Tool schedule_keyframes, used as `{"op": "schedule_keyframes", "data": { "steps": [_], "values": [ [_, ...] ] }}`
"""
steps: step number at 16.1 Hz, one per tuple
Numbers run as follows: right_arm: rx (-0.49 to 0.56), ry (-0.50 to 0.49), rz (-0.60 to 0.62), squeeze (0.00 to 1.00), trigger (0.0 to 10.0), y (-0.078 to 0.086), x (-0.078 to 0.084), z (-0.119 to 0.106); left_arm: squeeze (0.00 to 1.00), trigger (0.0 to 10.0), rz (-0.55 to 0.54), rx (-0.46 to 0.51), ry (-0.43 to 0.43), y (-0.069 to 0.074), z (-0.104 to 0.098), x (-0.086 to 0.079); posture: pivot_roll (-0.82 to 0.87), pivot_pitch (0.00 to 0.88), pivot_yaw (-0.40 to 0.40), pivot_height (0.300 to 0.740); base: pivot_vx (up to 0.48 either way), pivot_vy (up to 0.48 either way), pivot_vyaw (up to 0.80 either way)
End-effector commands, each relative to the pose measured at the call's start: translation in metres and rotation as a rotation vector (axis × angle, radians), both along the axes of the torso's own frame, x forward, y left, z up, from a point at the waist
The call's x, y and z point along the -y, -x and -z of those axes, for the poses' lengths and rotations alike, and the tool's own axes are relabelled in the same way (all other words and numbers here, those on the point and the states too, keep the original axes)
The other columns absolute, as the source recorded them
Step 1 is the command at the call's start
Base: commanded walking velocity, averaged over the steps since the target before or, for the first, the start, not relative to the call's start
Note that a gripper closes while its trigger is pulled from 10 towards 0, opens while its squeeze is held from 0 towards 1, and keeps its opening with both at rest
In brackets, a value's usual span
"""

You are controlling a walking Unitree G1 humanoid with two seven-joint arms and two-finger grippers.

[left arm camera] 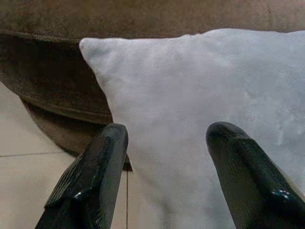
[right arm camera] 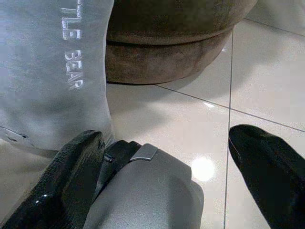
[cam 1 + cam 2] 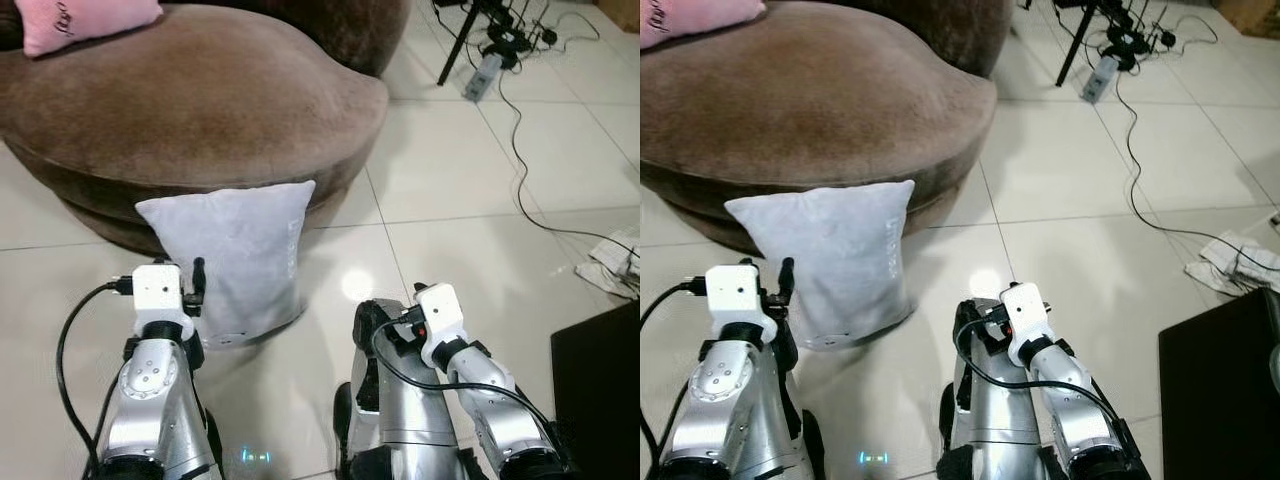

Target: Move the pillow to the sofa from floor

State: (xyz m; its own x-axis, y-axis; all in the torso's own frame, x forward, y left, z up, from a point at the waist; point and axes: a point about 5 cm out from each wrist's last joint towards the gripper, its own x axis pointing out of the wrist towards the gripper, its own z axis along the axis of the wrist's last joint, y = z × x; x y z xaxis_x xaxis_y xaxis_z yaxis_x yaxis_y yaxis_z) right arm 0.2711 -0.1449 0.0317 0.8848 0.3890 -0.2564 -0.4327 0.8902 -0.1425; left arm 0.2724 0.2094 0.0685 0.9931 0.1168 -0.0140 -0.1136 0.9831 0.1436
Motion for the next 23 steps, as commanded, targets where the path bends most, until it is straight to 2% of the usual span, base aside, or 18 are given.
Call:
{"op": "schedule_keyframes", "data": {
  "steps": [1,3,8,11,15,16,23],
  "values": [
    [-0.08,0.023,0.026,0.0,10.0,0.01,0.011,0.016,0.0,10.0,0.019,-0.015,-0.007,0.001,0.002,0.01,-0.05,0.217,-0.152,0.416,0.0,0.0,0.0],
    [-0.081,0.024,0.025,0.0,10.0,0.01,0.011,0.016,0.0,10.0,0.03,-0.015,0.012,0.001,0.002,0.015,-0.05,0.218,-0.153,0.416,0.0,0.0,0.0],
    [-0.089,0.029,0.027,0.0,10.0,0.011,0.012,0.018,0.0,10.0,0.035,-0.022,0.054,0.002,0.003,0.021,-0.05,0.219,-0.155,0.416,0.0,0.465,0.0],
    [-0.093,0.031,0.03,0.0,10.0,0.012,0.013,0.019,0.0,10.0,0.052,-0.015,0.015,0.002,0.002,0.025,-0.06,0.222,-0.155,0.416,0.084,0.435,0.0],
    [-0.093,0.031,0.032,0.0,10.0,0.011,0.013,0.019,0.0,10.0,0.042,-0.042,-0.021,-0.001,0.004,0.027,-0.06,0.223,-0.153,0.416,0.0,0.0,0.0],
    [-0.093,0.03,0.032,0.0,10.0,0.011,0.012,0.019,1.0,10.0,0.053,-0.035,-0.025,-0.002,0.003,0.028,-0.06,0.221,-0.152,0.416,0.0,0.0,0.0],
    [-0.081,0.025,0.023,0.0,10.0,0.01,0.006,0.014,1.0,10.0,0.108,-0.067,-0.039,-0.005,0.007,0.034,-0.06,0.203,-0.143,0.416,0.0,0.0,0.0]
  ]
}}
